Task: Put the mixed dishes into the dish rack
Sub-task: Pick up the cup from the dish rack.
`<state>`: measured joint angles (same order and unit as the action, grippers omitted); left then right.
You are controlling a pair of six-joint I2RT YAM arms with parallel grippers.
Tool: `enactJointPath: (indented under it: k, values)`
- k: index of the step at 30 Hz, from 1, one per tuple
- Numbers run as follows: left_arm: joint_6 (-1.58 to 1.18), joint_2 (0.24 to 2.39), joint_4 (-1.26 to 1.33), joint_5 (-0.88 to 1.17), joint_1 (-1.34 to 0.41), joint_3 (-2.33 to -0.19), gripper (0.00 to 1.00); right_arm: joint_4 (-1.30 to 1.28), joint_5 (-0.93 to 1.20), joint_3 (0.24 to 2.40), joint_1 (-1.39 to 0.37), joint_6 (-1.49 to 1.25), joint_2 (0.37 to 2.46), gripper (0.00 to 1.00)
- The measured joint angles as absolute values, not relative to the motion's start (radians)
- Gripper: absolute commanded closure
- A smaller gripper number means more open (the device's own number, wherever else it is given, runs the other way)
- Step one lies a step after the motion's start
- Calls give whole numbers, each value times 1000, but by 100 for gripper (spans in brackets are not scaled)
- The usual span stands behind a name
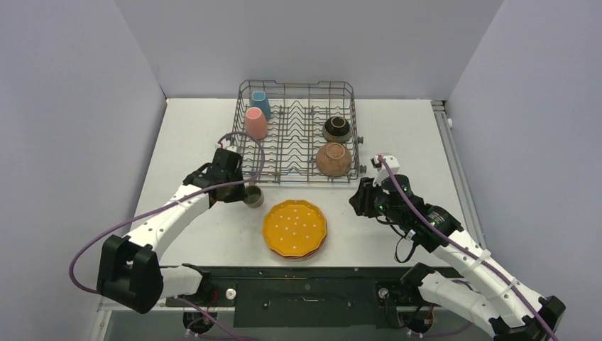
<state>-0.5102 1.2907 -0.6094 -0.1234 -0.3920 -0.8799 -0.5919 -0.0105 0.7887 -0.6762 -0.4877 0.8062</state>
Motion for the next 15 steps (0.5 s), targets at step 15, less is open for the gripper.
enactJointPath:
  k: [15]
  values:
    - [-516, 1198, -653, 107, -509, -931, 100, -517, 69, 788, -729, -534, 801, 59]
